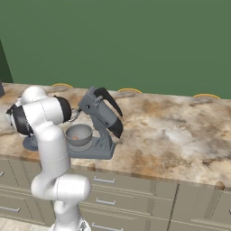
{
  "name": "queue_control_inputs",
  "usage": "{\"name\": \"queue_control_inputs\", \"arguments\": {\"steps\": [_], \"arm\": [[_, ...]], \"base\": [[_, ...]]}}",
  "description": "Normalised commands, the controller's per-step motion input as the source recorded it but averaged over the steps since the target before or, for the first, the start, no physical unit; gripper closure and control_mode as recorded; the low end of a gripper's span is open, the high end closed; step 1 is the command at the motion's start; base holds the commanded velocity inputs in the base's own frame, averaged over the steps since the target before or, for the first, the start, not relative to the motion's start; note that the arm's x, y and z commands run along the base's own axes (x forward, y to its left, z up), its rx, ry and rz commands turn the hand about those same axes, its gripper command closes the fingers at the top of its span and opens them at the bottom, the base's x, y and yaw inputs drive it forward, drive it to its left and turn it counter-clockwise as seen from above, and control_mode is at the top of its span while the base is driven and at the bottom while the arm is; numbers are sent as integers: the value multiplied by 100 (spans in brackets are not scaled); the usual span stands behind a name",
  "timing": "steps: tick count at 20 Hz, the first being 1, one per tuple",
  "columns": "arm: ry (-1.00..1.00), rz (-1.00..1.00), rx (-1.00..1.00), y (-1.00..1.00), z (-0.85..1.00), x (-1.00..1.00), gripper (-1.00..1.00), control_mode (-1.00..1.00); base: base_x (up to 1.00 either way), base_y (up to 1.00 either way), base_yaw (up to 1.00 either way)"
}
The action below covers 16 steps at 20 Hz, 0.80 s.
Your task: Add butter and sugar cubes to the stand mixer bowl and then turn on the stand mixer to begin making frosting.
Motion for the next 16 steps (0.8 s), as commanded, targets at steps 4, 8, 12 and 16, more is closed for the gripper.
{"name": "queue_control_inputs", "arguments": {"steps": [4, 8, 12, 16], "arm": [[2, 6, 0, -5, -13, 13, -100, -100], [4, 5, 0, 0, -11, 24, -100, -100], [6, 5, 0, 0, -23, 21, -100, -100], [9, 5, -1, 0, -35, 2, 100, -100]], "base": [[0, 0, 0], [0, 0, 0], [0, 0, 0], [0, 0, 0]]}}
